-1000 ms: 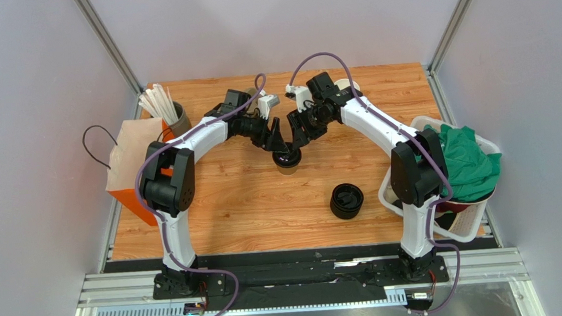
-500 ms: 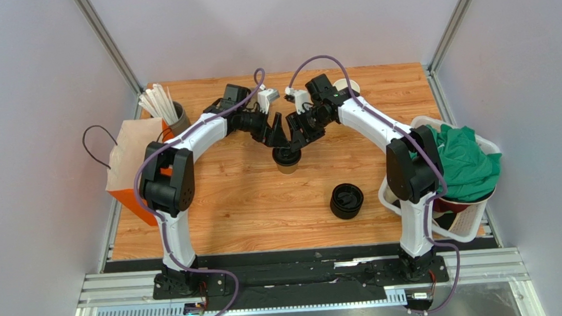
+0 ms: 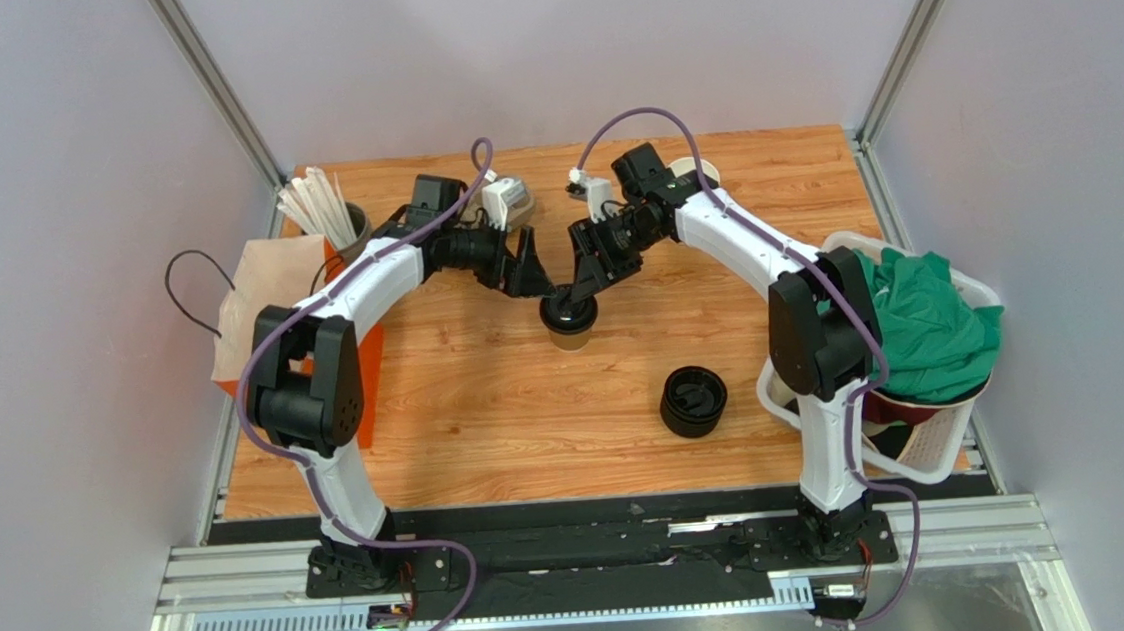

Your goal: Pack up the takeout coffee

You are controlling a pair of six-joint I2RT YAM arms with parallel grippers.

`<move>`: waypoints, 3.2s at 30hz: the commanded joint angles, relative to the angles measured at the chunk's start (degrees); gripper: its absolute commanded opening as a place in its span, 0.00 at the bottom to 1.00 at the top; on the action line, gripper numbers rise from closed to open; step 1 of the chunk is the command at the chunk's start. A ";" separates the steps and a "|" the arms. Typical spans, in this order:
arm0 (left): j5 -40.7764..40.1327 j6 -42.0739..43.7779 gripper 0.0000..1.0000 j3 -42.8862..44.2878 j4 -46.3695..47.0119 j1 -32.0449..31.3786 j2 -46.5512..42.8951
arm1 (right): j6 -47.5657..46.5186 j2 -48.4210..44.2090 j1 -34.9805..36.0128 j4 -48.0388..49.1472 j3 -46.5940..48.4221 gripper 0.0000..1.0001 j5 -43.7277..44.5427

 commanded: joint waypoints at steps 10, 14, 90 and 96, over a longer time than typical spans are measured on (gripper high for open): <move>-2.44 5.28 0.99 -6.09 -2.68 1.34 -5.71 | 0.86 3.79 0.04 3.02 2.70 0.51 0.24; -2.71 5.46 0.99 -6.62 -2.77 1.34 -4.92 | 2.71 4.23 0.04 3.11 3.49 0.51 -0.64; -5.78 4.76 0.73 0.94 -3.91 1.61 7.21 | 8.42 3.79 -1.19 7.24 -0.63 0.30 10.26; -4.90 4.58 0.79 -0.46 -2.95 1.87 5.98 | 8.33 3.52 -2.16 7.24 -0.99 0.30 10.17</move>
